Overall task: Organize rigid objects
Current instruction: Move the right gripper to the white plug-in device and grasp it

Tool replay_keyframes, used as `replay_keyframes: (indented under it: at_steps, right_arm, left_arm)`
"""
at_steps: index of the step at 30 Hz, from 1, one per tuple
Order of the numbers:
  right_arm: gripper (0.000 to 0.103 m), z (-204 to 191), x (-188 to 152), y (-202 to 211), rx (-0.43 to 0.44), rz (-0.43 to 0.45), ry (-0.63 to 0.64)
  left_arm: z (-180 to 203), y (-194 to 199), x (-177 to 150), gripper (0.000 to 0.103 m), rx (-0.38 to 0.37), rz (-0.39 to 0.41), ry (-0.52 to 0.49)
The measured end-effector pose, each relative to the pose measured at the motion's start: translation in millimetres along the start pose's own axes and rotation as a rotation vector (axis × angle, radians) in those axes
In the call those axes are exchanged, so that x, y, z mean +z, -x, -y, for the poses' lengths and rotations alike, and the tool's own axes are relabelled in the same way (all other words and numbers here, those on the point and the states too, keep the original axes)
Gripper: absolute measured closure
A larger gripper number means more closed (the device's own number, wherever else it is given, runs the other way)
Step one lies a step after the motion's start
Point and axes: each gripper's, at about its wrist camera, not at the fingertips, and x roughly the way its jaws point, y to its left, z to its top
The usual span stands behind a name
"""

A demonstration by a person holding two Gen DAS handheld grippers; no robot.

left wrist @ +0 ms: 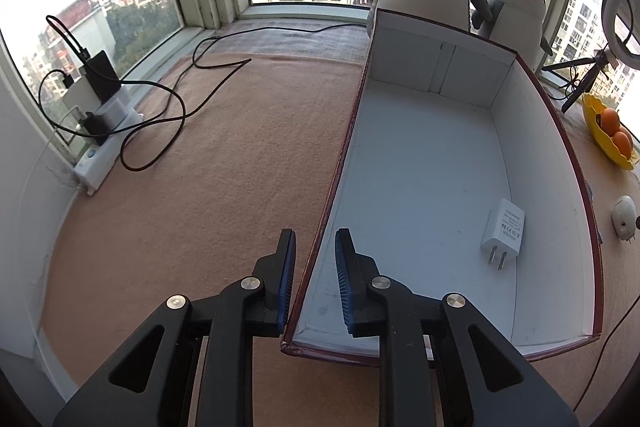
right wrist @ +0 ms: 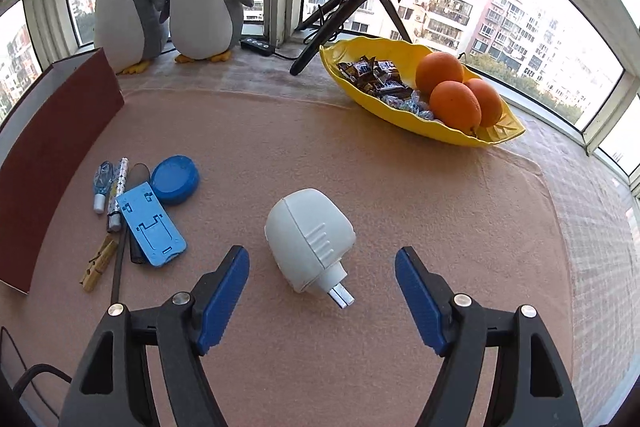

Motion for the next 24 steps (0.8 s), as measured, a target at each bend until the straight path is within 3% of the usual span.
replay_keyframes:
  at_steps: [7, 19, 21, 24]
  right_arm:
    - [0.029, -5.7, 15.1, -26.5, 0.054, -0.056, 0.079]
    - [0.029, -12.8, 23.6, -54.7, 0.044, -0.145, 0.208]
    - [0.032, -12.4, 23.3, -55.9, 0.043, -0.149, 0.208]
    - [0.046, -13.1, 20.6, -58.7, 0.059, -0.175, 0.210]
  left_arm:
    - [0.2, 0.7, -0.3, 0.084, 0.009, -0.005, -0.001]
    - [1.0, 0.9, 0.0, 0.084, 0.016, -0.007, 0.001]
    - [1.0, 0.8, 0.1, 0.084, 0.016, -0.008, 0.001]
    - [1.1, 1.0, -0.3, 0.084, 0.016, -0.008, -0.001]
